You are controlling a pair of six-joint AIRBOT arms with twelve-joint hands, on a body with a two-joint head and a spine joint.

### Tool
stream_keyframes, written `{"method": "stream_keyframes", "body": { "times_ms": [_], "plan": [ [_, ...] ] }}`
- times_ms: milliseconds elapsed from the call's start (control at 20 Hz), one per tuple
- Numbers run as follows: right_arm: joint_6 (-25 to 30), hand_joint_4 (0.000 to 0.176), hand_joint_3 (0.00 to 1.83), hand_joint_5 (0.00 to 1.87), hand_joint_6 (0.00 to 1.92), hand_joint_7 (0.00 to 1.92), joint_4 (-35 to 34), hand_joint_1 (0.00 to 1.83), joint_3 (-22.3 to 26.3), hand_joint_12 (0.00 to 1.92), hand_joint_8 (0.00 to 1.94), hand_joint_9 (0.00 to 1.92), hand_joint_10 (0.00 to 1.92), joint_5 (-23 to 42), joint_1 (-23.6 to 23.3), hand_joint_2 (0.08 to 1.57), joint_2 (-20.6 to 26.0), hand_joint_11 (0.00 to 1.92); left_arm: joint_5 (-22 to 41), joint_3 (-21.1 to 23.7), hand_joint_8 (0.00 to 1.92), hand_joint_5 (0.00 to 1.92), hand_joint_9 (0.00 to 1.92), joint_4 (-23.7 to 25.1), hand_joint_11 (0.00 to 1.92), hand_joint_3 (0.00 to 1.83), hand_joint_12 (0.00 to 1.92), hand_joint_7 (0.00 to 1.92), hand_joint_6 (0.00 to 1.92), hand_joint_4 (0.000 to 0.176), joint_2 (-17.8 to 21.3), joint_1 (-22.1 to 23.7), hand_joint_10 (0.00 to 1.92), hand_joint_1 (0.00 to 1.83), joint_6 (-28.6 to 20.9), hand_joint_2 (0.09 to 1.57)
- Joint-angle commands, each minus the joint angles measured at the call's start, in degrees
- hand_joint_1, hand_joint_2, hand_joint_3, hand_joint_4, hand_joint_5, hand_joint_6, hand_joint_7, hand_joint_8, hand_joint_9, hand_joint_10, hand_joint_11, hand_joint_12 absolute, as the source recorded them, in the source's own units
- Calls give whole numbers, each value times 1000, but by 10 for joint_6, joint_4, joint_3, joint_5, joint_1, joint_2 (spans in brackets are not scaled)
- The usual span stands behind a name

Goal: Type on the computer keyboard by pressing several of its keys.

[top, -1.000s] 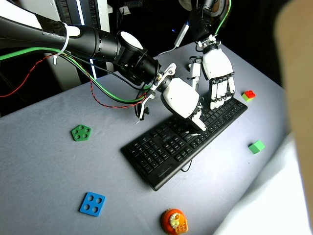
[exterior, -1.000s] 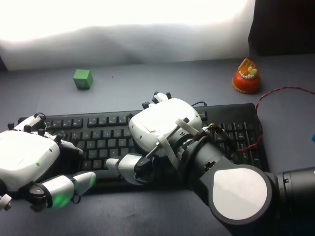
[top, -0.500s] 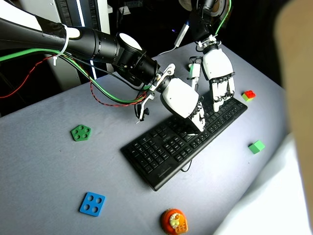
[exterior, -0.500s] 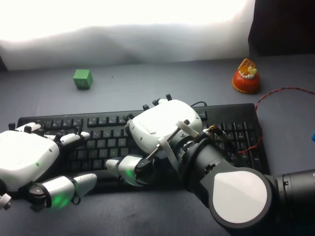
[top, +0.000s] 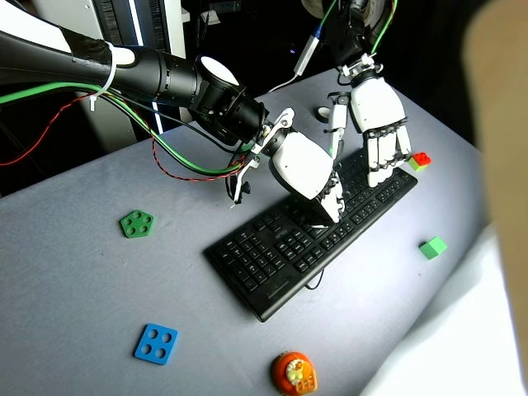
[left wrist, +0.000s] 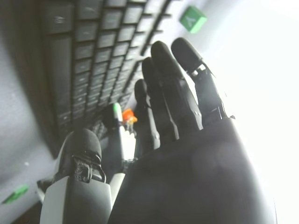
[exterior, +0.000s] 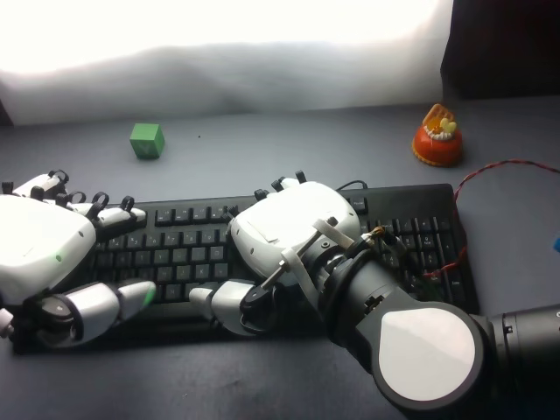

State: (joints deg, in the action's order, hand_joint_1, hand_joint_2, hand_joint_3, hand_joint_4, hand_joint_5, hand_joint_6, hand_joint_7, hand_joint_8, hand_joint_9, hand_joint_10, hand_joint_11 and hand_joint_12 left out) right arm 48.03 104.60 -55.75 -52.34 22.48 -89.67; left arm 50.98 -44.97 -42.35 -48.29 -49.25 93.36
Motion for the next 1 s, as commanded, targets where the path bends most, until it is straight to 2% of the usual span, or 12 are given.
{"method": "stream_keyframes", "body": {
  "times_ms": [0, 100, 150, 350, 500, 700, 950],
  "plan": [
    [4, 0, 1, 663, 57, 716, 37, 98, 2, 1708, 2, 435, 798, -18, -2, 1172, 0, 183, 63, 0, 0, 376, 530, 14, 62, 0, 1167, 472, 1, 66, 7, 6, 0, 238, 12, 1266],
    [6, 0, 1, 671, 59, 718, 37, 98, 2, 1713, 1, 414, 774, -17, -3, 1171, 0, 110, 77, 3, 0, 341, 487, -1, 7, 0, 1176, 433, 0, 59, 7, 5, 0, 306, 37, 1251],
    [6, 0, 2, 667, 57, 715, 37, 100, 2, 1705, 0, 403, 767, -17, -3, 1174, 0, 94, 81, 4, 0, 338, 483, -12, 1, 0, 1172, 432, 0, 63, 6, 4, 0, 327, 46, 1246],
    [6, 0, 1, 679, 60, 711, 37, 95, 2, 1711, 1, 396, 738, -17, -2, 1175, 1, 36, 156, 7, 7, 311, 471, -46, 0, 0, 1167, 428, 8, 61, -14, -21, 6, 386, 35, 1232],
    [6, 0, 0, 686, 62, 728, 37, 108, 2, 1723, 7, 435, 751, -18, -2, 1168, 1, 55, 183, 9, 0, 289, 456, -62, 0, 0, 1156, 414, 3, 69, -33, -28, 3, 400, 40, 1227],
    [6, 0, 0, 673, 55, 730, 37, 125, 2, 1710, 6, 445, 746, -18, -3, 1170, 0, 75, 207, 8, 7, 314, 474, -69, 0, 0, 1176, 432, 10, 51, -60, -36, 9, 398, 17, 1234],
    [6, 0, 0, 669, 49, 735, 37, 113, 2, 1721, 7, 411, 781, -20, -2, 1172, 0, 66, 231, 8, 5, 281, 476, -72, 0, 0, 1173, 435, 4, 44, -85, -38, 6, 553, 7, 1199]
  ]
}}
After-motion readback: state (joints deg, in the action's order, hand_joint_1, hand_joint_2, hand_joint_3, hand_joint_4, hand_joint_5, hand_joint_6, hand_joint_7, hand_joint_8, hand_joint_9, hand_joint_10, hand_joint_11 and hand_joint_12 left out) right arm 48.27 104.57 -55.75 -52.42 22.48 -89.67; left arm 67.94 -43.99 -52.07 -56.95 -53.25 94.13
